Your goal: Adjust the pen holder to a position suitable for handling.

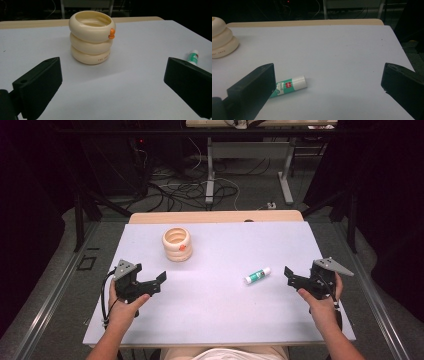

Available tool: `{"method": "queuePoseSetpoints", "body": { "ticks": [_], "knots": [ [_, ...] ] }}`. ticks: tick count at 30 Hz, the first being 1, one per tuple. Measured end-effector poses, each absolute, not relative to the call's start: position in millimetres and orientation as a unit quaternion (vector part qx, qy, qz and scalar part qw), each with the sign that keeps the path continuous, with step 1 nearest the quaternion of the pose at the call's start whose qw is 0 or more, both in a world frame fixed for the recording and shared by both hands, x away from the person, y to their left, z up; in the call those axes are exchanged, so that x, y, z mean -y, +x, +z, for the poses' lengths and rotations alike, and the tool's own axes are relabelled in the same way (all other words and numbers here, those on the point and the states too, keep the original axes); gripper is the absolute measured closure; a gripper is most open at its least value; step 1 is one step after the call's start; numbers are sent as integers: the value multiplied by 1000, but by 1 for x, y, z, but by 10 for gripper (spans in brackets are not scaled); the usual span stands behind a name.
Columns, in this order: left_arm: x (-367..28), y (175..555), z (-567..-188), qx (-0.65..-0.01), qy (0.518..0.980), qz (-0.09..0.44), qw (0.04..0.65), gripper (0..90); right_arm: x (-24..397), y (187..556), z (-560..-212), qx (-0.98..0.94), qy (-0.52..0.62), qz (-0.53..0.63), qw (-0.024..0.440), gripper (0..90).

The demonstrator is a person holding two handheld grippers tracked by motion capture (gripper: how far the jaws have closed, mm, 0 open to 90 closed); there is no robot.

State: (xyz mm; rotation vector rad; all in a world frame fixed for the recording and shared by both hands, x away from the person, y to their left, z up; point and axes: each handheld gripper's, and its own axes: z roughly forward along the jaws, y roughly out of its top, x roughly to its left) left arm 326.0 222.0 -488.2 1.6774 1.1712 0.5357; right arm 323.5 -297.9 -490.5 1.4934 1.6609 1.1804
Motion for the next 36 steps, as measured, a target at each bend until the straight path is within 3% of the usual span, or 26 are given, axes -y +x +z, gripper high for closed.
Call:
{"method": "queuePoseSetpoints", "body": {
  "ticks": [15,36],
  "knots": [
    [-221,332,-479,-521,664,184,504,57,296,322,-490,-626,571,440,299,0],
    [-207,367,-460,-555,668,150,472,98,300,321,-489,-618,580,435,304,0]
  ]
}}
